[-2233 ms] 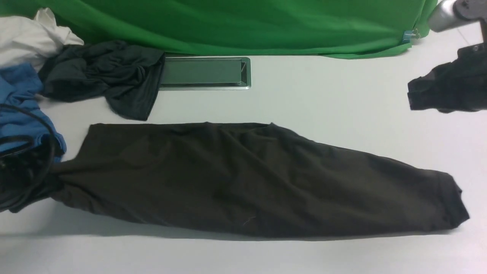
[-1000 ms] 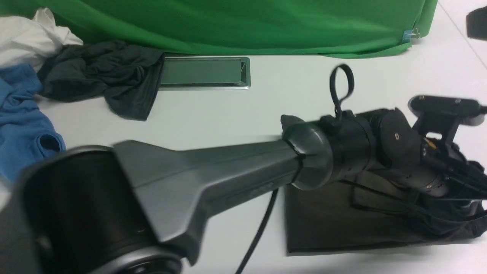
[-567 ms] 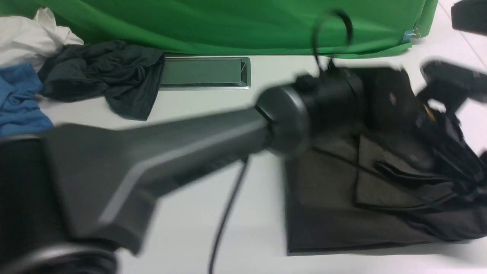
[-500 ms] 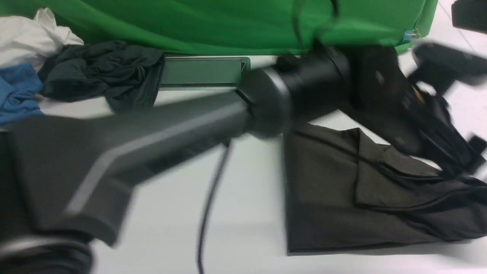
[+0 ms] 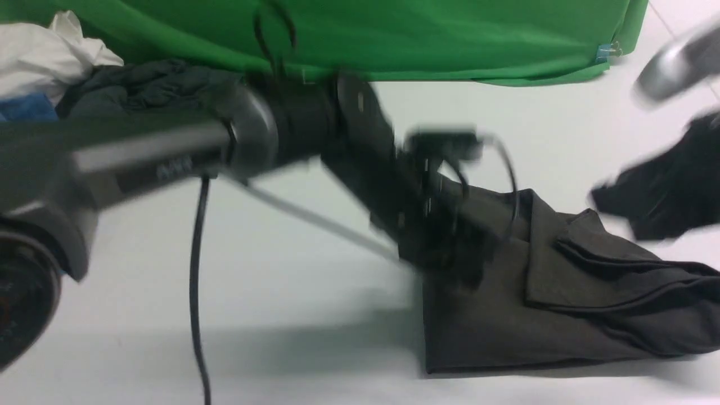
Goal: Fold a long-sleeved shirt on a white desktop.
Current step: 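Fold the garment over onto itself on the table with the left gripper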
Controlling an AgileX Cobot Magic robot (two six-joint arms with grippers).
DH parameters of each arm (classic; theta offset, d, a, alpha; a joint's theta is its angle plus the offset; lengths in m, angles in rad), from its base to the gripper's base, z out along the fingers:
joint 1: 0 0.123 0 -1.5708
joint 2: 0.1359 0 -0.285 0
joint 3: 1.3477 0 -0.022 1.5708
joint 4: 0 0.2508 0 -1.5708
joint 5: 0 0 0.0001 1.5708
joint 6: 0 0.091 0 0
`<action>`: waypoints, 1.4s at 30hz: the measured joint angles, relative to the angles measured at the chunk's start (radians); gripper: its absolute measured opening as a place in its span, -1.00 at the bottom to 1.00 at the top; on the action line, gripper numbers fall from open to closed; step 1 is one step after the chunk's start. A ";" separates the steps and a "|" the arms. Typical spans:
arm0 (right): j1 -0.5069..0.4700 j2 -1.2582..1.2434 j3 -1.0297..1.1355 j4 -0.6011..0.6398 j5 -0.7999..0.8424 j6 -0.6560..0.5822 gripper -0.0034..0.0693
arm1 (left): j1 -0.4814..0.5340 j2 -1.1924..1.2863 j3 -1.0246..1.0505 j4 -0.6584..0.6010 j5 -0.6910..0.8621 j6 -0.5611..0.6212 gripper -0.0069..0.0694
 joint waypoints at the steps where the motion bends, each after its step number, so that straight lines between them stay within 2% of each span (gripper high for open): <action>1: 0.000 0.026 0.027 0.012 -0.020 -0.026 0.15 | -0.009 0.000 0.049 -0.015 -0.032 0.015 -0.64; 3: 0.001 0.086 0.064 0.021 -0.069 -0.094 0.17 | -0.018 0.000 0.128 -0.028 -0.097 0.031 -0.75; 8: 0.005 0.264 0.084 -0.024 -0.097 -0.295 0.18 | -0.024 -0.009 0.178 -0.051 -0.177 0.035 -0.77; 12: 0.008 0.366 0.084 -0.119 -0.106 -0.338 0.18 | -0.024 -0.011 0.180 -0.051 -0.192 0.035 -0.77; 18: 0.008 0.447 0.084 -0.166 -0.183 -0.333 0.17 | -0.024 -0.011 0.180 -0.048 -0.194 0.035 -0.77; 20: 0.008 0.456 0.084 -0.167 -0.209 -0.324 0.12 | -0.024 -0.011 0.180 -0.046 -0.194 0.035 -0.77; 23: 0.008 0.456 0.084 -0.168 -0.223 -0.312 -0.15 | -0.024 -0.011 0.180 -0.043 -0.195 0.035 -0.77; 26: 0.009 0.447 0.084 -0.171 -0.229 -0.287 -0.58 | -0.024 -0.011 0.180 -0.043 -0.195 0.035 -0.77; 28: 0.009 0.438 0.084 -0.172 -0.229 -0.276 -0.71 | -0.024 -0.011 0.180 -0.043 -0.195 0.035 -0.77; 36: -0.050 0.390 0.084 -0.164 -0.210 -0.201 -0.73 | -0.024 -0.011 0.180 -0.040 -0.195 0.035 -0.77; 40: -0.109 0.379 0.084 -0.143 -0.205 -0.146 -0.73 | -0.024 -0.011 0.180 -0.043 -0.206 0.035 -0.77; 42: -0.170 0.379 0.084 -0.150 -0.201 -0.103 -0.74 | -0.024 -0.011 0.180 -0.044 -0.210 0.035 -0.77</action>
